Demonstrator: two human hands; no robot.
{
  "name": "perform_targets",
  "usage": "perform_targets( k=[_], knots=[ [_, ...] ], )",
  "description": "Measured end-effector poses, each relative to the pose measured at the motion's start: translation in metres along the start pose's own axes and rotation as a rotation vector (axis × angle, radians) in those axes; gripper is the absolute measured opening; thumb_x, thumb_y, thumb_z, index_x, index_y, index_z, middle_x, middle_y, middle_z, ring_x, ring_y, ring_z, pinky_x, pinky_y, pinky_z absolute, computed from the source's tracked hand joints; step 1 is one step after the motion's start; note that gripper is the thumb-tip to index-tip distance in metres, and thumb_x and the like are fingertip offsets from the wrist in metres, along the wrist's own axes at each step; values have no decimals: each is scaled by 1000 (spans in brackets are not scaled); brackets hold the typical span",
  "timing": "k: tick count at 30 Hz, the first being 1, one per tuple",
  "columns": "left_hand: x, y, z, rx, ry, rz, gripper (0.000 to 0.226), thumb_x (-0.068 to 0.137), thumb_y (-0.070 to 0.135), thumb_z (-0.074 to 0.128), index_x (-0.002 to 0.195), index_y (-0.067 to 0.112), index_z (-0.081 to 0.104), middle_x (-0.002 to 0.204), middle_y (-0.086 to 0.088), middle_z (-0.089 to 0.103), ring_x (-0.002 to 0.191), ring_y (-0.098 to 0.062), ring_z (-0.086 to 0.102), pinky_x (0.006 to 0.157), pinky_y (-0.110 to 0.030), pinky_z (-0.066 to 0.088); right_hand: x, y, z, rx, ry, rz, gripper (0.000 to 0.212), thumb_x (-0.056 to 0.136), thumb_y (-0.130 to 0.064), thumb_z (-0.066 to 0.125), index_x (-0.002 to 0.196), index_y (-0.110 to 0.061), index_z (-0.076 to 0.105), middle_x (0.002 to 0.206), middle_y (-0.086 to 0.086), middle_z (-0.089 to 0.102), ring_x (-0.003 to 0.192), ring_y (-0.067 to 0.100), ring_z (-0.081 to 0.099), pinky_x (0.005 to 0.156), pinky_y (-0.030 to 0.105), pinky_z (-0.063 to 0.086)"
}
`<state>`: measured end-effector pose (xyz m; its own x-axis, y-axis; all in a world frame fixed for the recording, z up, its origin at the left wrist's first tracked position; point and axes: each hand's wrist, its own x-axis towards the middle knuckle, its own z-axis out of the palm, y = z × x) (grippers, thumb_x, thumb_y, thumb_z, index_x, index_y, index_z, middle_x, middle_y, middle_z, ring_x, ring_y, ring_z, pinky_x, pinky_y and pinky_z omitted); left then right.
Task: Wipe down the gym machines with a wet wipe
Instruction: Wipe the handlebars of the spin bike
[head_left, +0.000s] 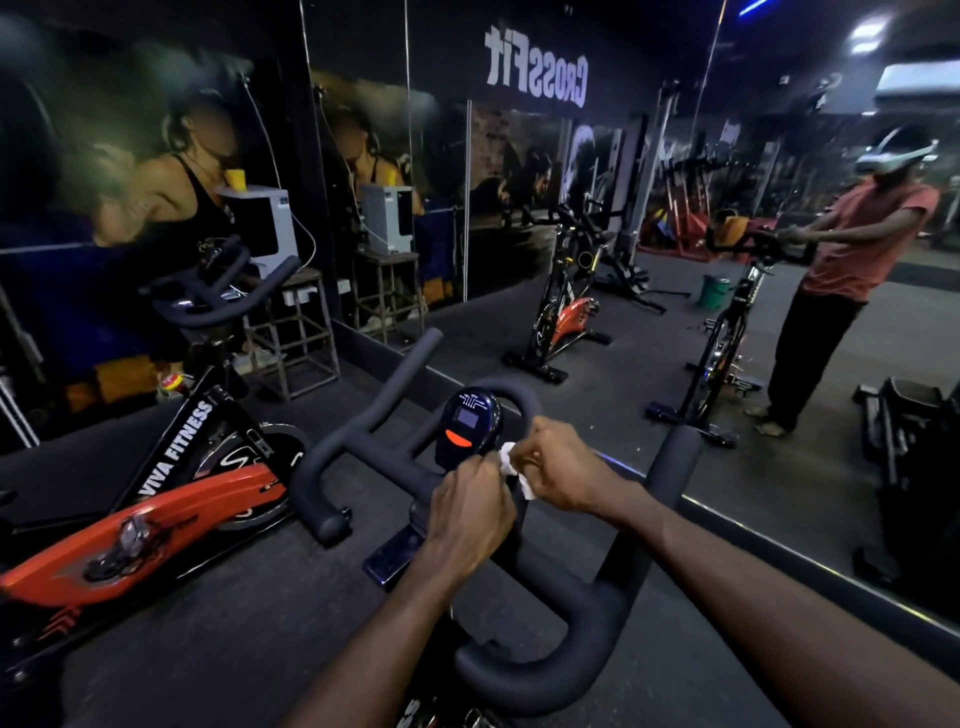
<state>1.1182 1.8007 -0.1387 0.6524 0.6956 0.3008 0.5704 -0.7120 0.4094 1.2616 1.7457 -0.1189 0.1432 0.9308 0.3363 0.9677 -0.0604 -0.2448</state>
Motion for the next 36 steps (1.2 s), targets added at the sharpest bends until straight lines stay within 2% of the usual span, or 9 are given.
perform_targets(
  k=[3,5,10,14,18,23,28,32,36],
  knots=[
    [6,5,1,13,39,19,24,96,20,44,116,15,55,117,-12,64,108,-35,61,82,-40,46,29,16,-11,52,80,82,23,69,-6,49,64,-11,71,60,-6,47,57,23,48,54,32,41],
    [10,10,2,29,50,38,24,95,19,45,116,14,55,115,-13,65,106,-36,62,82,-42,47,45,22,-19,87,109,197,29,73,-5,52,77,-14,79,71,8,63,67,27,59,62,32,48],
    [18,19,8,33,54,71,24,93,18,45,115,14,55,115,-10,63,104,-35,63,82,-42,47,39,20,-26,42,-181,113,30,78,1,60,85,-23,76,75,-7,64,71,9,60,66,17,43],
    [23,19,15,120,82,93,24,91,17,46,113,15,54,116,-7,63,101,-32,65,82,-40,50,74,31,-42,21,-38,126,27,78,1,59,71,-19,75,69,-2,59,76,18,62,69,25,46],
    [29,13,21,176,86,125,31,90,15,47,121,14,53,115,-8,63,96,-34,67,79,-43,50,77,39,-40,-41,-95,91,28,79,-1,61,90,-17,80,87,6,64,86,22,65,75,23,48],
    [33,1,35,115,145,239,16,73,13,65,85,16,54,79,-6,60,51,-31,61,40,-35,41,98,27,-29,-159,-116,8,20,82,-6,63,96,-11,76,104,14,60,98,33,59,87,36,50],
    [31,-17,50,-37,224,311,4,83,22,44,86,18,44,82,-6,51,58,-33,56,43,-40,38,84,41,-11,-153,89,-145,20,79,-6,54,79,-12,73,85,7,68,79,30,62,72,39,49],
    [33,-17,52,-119,257,343,4,83,21,44,86,19,42,81,-7,51,61,-36,55,43,-43,40,86,44,-14,214,165,185,29,86,-27,53,97,-19,78,93,6,76,88,20,69,77,32,52],
    [31,-21,54,-137,254,347,9,84,21,44,89,16,49,83,-6,52,62,-35,55,45,-42,42,87,60,8,569,114,601,32,86,-31,57,79,-3,71,83,22,70,76,19,63,74,33,51]
  ],
)
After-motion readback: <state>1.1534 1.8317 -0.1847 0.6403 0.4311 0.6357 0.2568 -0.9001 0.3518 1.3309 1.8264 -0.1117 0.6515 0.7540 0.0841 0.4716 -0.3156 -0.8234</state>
